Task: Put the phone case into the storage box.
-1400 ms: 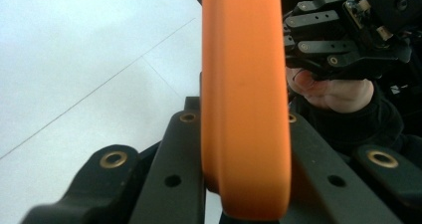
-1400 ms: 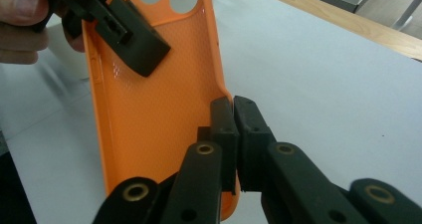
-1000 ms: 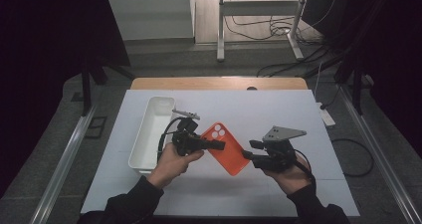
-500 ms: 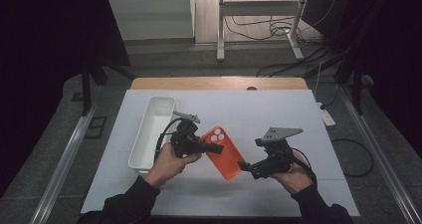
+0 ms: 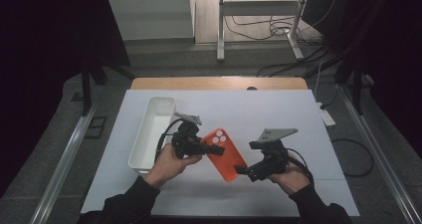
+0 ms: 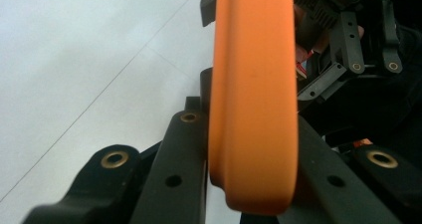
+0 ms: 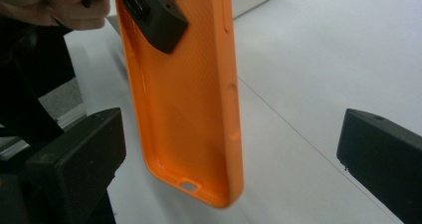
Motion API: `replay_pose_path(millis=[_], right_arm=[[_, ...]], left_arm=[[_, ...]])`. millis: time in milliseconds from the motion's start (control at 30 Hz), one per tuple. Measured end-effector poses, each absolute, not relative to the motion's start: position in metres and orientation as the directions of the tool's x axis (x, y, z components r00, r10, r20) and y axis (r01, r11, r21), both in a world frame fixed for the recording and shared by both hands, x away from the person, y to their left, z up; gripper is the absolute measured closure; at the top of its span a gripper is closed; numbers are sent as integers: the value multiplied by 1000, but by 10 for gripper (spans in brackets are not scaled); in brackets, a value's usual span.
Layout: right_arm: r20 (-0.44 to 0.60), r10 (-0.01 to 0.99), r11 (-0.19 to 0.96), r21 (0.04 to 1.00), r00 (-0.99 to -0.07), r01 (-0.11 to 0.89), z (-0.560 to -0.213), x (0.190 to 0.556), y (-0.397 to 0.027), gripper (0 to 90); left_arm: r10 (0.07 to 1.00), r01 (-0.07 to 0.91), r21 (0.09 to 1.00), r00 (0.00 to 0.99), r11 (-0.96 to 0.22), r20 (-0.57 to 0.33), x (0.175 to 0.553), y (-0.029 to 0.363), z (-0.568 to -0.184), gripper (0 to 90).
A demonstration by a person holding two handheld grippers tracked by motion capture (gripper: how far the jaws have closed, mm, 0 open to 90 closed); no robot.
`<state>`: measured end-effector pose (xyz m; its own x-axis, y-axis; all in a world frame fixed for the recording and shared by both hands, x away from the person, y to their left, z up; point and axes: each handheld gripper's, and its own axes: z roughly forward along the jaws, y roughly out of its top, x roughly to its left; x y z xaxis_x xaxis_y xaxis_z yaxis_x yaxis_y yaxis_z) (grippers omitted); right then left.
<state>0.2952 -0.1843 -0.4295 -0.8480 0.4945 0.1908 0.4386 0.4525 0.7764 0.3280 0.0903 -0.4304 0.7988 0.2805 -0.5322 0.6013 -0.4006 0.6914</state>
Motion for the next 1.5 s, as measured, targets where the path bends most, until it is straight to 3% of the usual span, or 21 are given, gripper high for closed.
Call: replay_pose_path(millis=[567, 600, 633, 667, 800, 1067, 1200, 1500], right_arm=[[234, 451, 515, 720, -861, 466, -438, 294, -165, 27], [236, 453, 519, 715, -860, 469, -438, 294, -165, 53], [240, 448, 522, 712, -861, 469, -437, 294, -165, 142], [240, 448, 522, 712, -861, 469, -437, 294, -165, 142], [254, 427, 517, 719, -868, 464, -435, 294, -166, 361], [313, 346, 524, 718, -884, 459, -435, 295, -167, 659], [345, 291, 520, 726, -892, 450, -434, 297, -172, 836], [317, 294, 506, 749, -902, 428, -428, 293, -170, 847]], left_arm=[[227, 558, 717, 828, -418, -512, 324, 85, -425, 836], [226, 556, 718, 829, -419, -511, 323, 85, -425, 836], [225, 554, 718, 831, -421, -509, 323, 85, -424, 835], [224, 553, 718, 831, -423, -509, 323, 85, -424, 835], [219, 547, 722, 835, -424, -505, 323, 84, -424, 835], [196, 533, 730, 843, -428, -501, 321, 83, -423, 828], [175, 537, 738, 840, -408, -515, 322, 84, -422, 742], [199, 521, 761, 853, -387, -483, 320, 85, -417, 657]])
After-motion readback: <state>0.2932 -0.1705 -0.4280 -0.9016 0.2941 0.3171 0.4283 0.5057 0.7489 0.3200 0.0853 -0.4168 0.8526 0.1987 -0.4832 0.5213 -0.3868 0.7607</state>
